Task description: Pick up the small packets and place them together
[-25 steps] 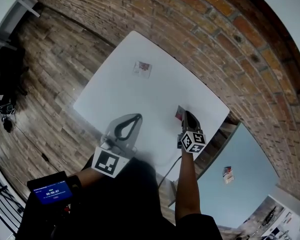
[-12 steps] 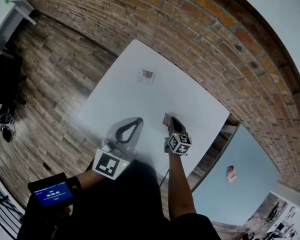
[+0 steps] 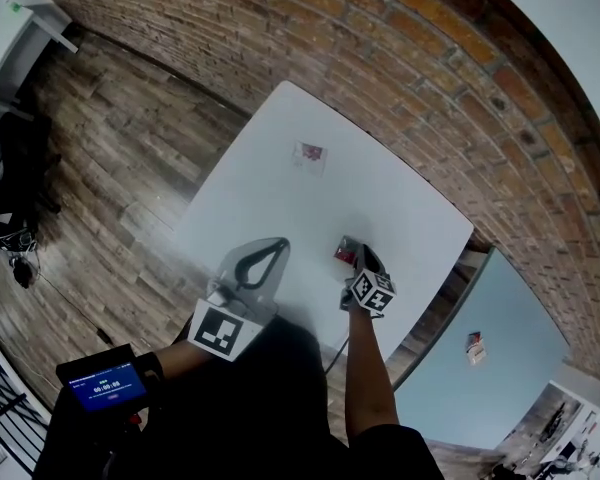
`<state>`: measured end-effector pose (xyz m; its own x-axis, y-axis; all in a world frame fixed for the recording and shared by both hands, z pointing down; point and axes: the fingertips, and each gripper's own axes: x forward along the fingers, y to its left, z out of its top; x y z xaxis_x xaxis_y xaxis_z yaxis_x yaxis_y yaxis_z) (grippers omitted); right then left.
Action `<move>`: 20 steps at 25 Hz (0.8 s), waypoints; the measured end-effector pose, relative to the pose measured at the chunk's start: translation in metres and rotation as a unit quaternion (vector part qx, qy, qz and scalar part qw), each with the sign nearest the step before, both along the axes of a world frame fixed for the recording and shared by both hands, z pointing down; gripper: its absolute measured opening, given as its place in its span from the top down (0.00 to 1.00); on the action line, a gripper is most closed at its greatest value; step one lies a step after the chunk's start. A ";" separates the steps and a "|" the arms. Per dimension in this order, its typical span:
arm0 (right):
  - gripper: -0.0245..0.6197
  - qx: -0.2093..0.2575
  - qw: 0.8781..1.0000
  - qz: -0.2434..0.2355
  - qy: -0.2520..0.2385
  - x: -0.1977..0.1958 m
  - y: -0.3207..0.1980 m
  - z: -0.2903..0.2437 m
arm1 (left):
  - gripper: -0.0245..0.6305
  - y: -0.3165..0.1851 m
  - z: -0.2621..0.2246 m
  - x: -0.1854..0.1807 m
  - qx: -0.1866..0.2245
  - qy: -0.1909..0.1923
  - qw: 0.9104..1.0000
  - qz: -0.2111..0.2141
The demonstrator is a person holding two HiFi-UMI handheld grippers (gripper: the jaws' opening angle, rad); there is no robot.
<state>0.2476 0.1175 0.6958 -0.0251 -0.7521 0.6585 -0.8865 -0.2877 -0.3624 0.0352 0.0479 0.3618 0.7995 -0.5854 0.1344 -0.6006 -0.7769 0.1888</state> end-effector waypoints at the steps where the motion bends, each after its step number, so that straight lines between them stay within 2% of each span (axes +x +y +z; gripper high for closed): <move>1: 0.92 -0.002 1.000 -0.006 0.008 0.002 0.001 0.000 | 0.96 -0.001 0.001 0.000 -0.002 0.001 1.000 -0.001; 5: 0.76 -0.010 0.994 -0.058 0.090 0.007 0.006 -0.014 | 0.96 -0.003 0.000 -0.001 -0.006 0.009 1.000 0.001; 7: 0.74 -0.015 0.984 -0.115 0.135 -0.002 0.004 -0.021 | 0.96 -0.005 -0.002 -0.002 -0.005 0.011 1.000 0.002; 9: 0.74 -0.025 0.965 -0.197 0.172 -0.018 0.003 -0.022 | 0.96 -0.005 -0.003 -0.001 -0.003 0.015 1.000 0.001; 11: 0.73 -0.043 0.937 -0.284 0.198 -0.034 0.004 -0.015 | 0.96 -0.003 -0.004 0.001 0.000 0.018 1.000 0.000; 13: 0.71 -0.063 0.909 -0.351 0.214 -0.045 0.008 0.001 | 0.96 0.000 -0.003 0.001 0.002 0.017 1.000 -0.002; 16: 0.70 -0.092 0.882 -0.402 0.228 -0.050 0.009 0.017 | 0.96 -0.001 0.002 -0.003 -0.001 0.012 1.000 -0.006; 18: 0.70 -0.110 0.870 -0.420 0.234 -0.049 0.008 0.021 | 0.96 -0.005 0.003 -0.007 -0.004 0.011 1.000 -0.013; 20: 0.70 -0.121 0.863 -0.431 0.234 -0.048 0.008 0.028 | 0.96 -0.008 0.005 -0.012 -0.006 0.012 1.000 -0.022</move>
